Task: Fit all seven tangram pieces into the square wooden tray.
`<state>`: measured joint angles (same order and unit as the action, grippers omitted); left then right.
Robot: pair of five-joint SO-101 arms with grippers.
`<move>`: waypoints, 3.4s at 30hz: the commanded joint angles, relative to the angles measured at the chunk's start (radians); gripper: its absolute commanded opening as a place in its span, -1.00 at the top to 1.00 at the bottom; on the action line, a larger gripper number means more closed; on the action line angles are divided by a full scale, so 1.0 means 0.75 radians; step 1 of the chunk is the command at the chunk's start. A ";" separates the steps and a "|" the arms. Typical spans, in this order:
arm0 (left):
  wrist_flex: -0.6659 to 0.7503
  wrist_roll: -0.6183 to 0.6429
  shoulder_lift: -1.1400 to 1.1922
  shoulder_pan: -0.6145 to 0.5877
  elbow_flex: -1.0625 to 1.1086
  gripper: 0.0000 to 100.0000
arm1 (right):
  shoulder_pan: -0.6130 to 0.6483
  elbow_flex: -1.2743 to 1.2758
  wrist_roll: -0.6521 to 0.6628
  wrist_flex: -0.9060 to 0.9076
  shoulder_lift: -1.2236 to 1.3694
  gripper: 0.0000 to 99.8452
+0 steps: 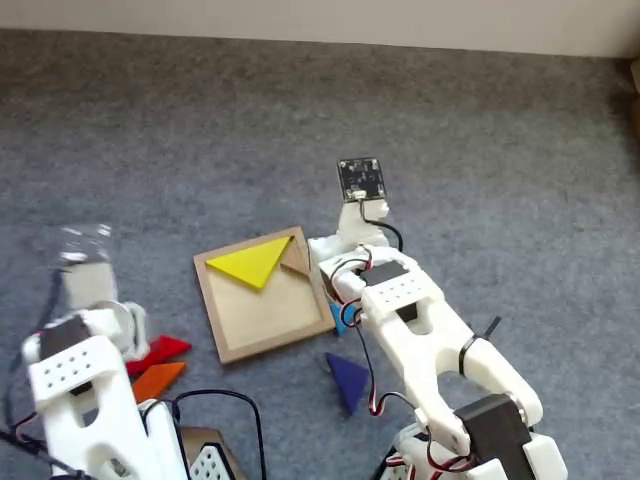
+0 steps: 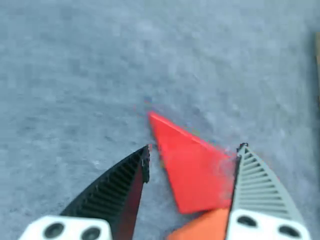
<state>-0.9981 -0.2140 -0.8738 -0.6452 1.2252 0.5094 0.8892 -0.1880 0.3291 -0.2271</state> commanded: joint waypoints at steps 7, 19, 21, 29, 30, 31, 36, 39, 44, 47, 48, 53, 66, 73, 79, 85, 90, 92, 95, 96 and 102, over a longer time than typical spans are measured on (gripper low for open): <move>-0.368 -0.102 -0.007 -0.222 -0.298 0.47 | -0.011 -0.007 0.016 -0.015 -0.060 0.94; -0.696 -0.661 0.091 -0.377 -0.555 0.52 | -0.011 -0.007 0.016 -0.015 -0.060 0.94; -0.694 -0.687 0.208 -0.371 -0.605 0.50 | -0.011 -0.007 0.016 -0.015 -0.060 0.94; -0.694 -0.925 0.568 -0.111 -0.647 0.44 | -0.011 -0.005 0.016 -0.015 -0.058 0.94; -0.694 -0.925 0.574 -0.075 -0.643 0.44 | -0.011 -0.005 0.016 -0.015 -0.058 0.94; -0.691 -0.925 0.576 -0.034 -0.637 0.44 | -0.011 -0.005 0.016 -0.015 -0.058 0.94; -0.550 -0.794 0.590 0.171 -0.510 0.44 | -0.011 -0.005 0.016 -0.015 -0.058 0.94; -0.395 -0.677 0.590 0.249 -0.355 0.44 | -0.011 -0.005 0.016 -0.015 -0.058 0.94; -0.264 -0.538 0.588 0.300 -0.232 0.44 | -0.011 -0.005 0.016 -0.015 -0.058 0.94; -0.256 -0.477 0.590 0.294 -0.249 0.44 | -0.011 -0.005 0.016 -0.015 -0.058 0.94; -0.256 -0.475 0.590 0.294 -0.251 0.44 | -0.011 -0.005 0.016 -0.015 -0.058 0.94; -0.176 -0.421 0.590 0.273 -0.251 0.44 | -0.011 -0.005 0.016 -0.015 -0.058 0.94; -0.061 -0.192 0.588 0.177 -0.400 0.45 | -0.011 0.013 0.016 -0.015 -0.058 0.94; -0.604 -0.082 0.576 0.175 -0.707 0.45 | -0.011 0.013 0.016 -0.015 -0.058 0.94; -0.683 -0.149 0.588 0.124 -0.703 0.51 | -0.011 0.013 0.016 -0.015 -0.058 0.94; -0.667 -0.452 0.588 0.105 -0.457 0.58 | -0.011 0.013 0.016 -0.015 -0.058 0.94; -0.434 -0.471 0.590 0.044 -0.281 0.58 | -0.011 0.013 0.016 -0.015 -0.058 0.94; -0.344 -0.471 0.590 0.040 -0.218 0.63 | -0.011 0.013 0.016 -0.015 -0.058 0.94; -0.243 -0.471 0.590 0.042 -0.157 0.68 | -0.011 0.013 0.016 -0.015 -0.058 0.94; -0.237 -0.471 0.590 0.042 -0.157 0.68 | -0.011 0.013 0.016 -0.015 -0.058 0.94; -0.080 -0.462 0.590 -0.003 -0.214 0.68 | -0.011 0.013 0.016 -0.015 -0.058 0.94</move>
<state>-1.1577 -0.5608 -0.4289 -0.6022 1.1055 0.5079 0.9014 -0.1880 0.3307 -0.2286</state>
